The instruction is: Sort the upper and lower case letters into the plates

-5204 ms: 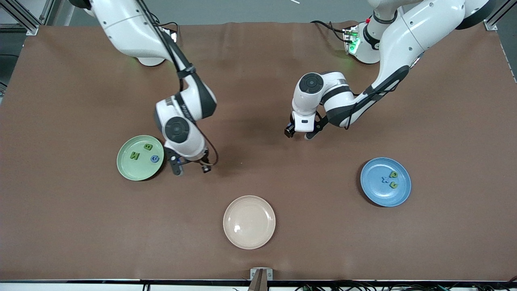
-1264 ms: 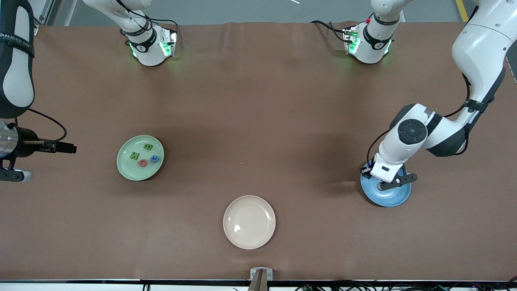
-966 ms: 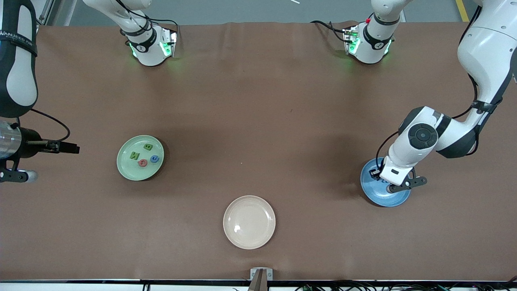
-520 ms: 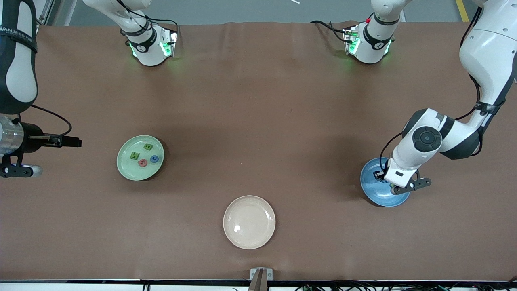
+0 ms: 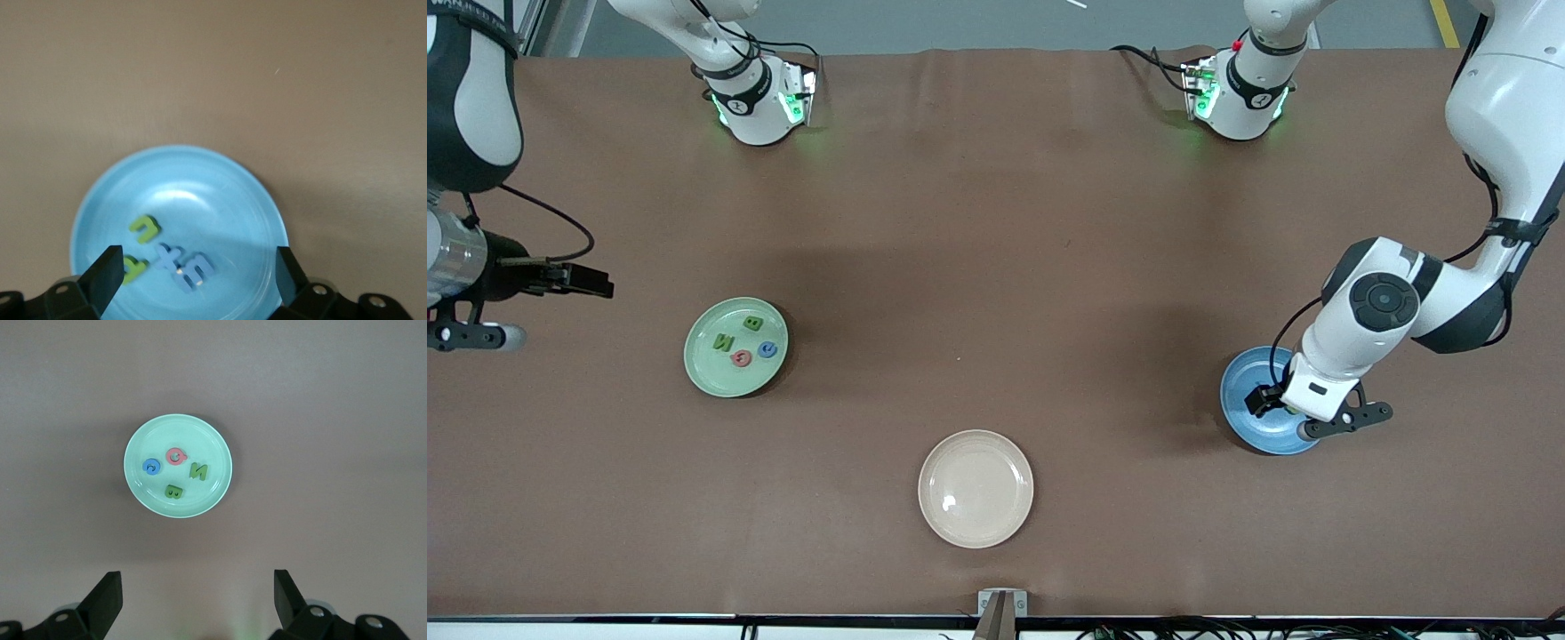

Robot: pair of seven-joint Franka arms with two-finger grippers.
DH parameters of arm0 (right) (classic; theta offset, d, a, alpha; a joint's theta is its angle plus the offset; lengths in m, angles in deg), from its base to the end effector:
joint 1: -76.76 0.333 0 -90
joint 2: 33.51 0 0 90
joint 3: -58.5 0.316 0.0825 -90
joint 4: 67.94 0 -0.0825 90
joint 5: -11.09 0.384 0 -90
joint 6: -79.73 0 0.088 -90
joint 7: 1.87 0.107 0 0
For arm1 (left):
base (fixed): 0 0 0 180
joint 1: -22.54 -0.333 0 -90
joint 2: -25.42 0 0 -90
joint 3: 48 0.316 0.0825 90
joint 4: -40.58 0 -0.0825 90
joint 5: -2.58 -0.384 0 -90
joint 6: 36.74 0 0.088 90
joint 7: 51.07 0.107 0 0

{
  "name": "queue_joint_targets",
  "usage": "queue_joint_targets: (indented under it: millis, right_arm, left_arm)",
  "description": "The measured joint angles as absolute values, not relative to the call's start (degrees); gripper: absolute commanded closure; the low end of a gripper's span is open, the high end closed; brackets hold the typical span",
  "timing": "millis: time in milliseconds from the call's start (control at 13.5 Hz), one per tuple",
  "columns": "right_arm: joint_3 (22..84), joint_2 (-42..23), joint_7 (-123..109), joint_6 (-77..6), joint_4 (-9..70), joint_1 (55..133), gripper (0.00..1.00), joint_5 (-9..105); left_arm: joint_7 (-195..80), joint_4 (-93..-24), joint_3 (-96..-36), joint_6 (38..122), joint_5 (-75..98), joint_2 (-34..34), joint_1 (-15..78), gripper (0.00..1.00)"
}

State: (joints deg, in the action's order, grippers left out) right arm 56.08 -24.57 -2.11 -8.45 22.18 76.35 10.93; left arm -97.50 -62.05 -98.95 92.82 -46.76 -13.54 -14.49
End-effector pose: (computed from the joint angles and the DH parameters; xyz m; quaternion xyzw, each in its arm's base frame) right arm 0.5883 -0.0278 0.5317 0.9952 -0.0225 -0.0948 0.0021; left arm 0.6544 -0.0782 0.2907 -0.9909 -0.0837 -0.0963 0.0435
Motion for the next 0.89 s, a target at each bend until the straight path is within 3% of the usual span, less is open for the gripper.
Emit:
queue_joint_targets:
  millis: [223,520,892]
  right_arm:
    - [56.10,-28.43,-2.19,-8.55,24.86,76.40,0.00,10.93]
    - [56.21,-33.14,-2.35,-8.58,27.63,76.99,0.00,10.93]
    - [56.20,-36.99,-4.69,-8.55,28.24,77.00,0.00,10.89]
  left_arm:
    - [-93.48,-58.55,-103.06,85.99,-41.99,-10.46,-16.27,0.00]
    - [-85.54,-50.45,-112.69,67.44,-38.35,-7.74,-19.51,0.00]
    - [-77.43,-39.03,-119.81,48.50,-35.61,-7.48,-19.69,0.00]
